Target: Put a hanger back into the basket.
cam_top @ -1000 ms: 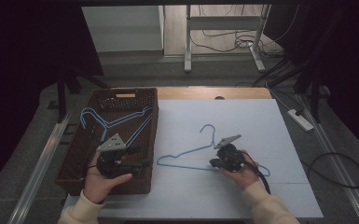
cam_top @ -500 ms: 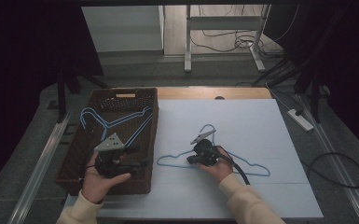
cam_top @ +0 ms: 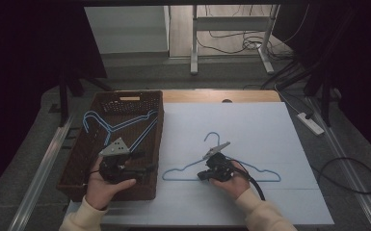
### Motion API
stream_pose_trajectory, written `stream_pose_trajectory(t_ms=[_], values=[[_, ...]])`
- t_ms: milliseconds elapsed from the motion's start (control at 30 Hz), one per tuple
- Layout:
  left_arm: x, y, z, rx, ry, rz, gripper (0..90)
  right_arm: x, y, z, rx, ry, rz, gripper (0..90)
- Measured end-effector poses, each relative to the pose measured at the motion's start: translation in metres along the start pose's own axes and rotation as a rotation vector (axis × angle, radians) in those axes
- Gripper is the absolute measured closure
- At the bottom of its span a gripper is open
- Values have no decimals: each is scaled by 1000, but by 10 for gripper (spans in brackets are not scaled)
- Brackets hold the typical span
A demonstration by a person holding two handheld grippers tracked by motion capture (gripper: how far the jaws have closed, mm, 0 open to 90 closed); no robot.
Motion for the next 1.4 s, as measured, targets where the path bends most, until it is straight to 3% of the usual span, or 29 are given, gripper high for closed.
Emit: stream_pose_trajectory(t_ms=[67, 133, 200, 333, 467, 633, 900, 1400], values=[[0, 0, 0, 0, -1, 0, 330, -3, -5, -6, 31, -30, -11, 900], [-1, -1, 0, 2, -2, 1, 330, 1, -6, -7, 27, -15, -11, 900], [-1, 0, 0, -1, -4, 2, 330, 8, -3, 2, 9, 37, -12, 900], [-1, 0, 0, -2, -4, 2, 330, 2, -2, 11, 12, 23, -18, 900], [0, -1, -1, 1, -2, 2, 330, -16, -6, 23, 3, -1, 19, 900], [1, -3, -1, 5, 0, 1, 330, -17, -9, 20, -7, -14, 51, 900], [3, -2, 0, 2, 6, 5, 330, -10, -22, -3, 10, -70, 118, 900], [2, -2, 0, 3, 3, 5, 330, 8, -36, -45, 65, -136, 150, 900]])
Point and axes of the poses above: each handheld gripper's, and its own axes: x roughly backward along the jaws, z roughly out of its top, y roughly to its right, the point moved 5 cm from there along -x, roughly forward along the jaws, and after that the axes turned 10 degrees about -y, right-handed, at the moved point
